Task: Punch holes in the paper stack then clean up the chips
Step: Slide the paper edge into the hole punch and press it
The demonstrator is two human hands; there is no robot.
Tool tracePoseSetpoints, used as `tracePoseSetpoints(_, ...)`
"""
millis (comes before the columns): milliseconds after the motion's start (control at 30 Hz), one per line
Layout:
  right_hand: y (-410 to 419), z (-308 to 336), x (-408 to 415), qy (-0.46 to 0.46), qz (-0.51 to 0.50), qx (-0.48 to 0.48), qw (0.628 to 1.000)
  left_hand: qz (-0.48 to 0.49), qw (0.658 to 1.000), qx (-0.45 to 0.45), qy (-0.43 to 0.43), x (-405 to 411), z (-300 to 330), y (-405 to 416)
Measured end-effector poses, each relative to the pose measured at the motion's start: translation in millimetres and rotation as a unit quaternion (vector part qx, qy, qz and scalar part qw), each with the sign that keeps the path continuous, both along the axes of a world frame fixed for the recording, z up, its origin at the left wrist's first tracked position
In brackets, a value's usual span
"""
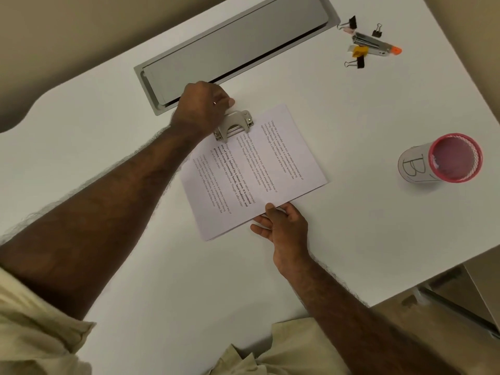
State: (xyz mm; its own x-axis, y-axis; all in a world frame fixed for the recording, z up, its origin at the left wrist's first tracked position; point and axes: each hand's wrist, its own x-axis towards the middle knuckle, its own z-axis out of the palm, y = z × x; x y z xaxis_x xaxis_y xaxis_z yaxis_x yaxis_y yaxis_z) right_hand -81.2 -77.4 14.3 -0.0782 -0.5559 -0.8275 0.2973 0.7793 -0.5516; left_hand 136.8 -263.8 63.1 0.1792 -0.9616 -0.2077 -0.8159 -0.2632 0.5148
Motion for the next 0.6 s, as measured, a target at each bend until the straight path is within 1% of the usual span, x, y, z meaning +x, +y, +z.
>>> tracePoseSetpoints(133, 1, 0, 0, -0.002, -0.001, -0.001, 1.0, -0.01, 0.998, -0.027, -0.049, -12, -1, -23)
tracePoseSetpoints(333, 2, -2, 1, -0.005, 0.001, 0.002, 1.0, -0.068, 0.983, -0.042, -0.165, -26, -23, -34)
tracePoseSetpoints(467, 2, -3, 1, -0.007, 0.003, 0.001, 1.0, -0.072, 0.977, -0.062, -0.191, -25, -37, -33)
tracePoseSetpoints(600, 1, -4, 1, -0.004, 0.007, -0.003, 1.0, -0.089, 0.971, -0.083, -0.208, -24, -38, -31)
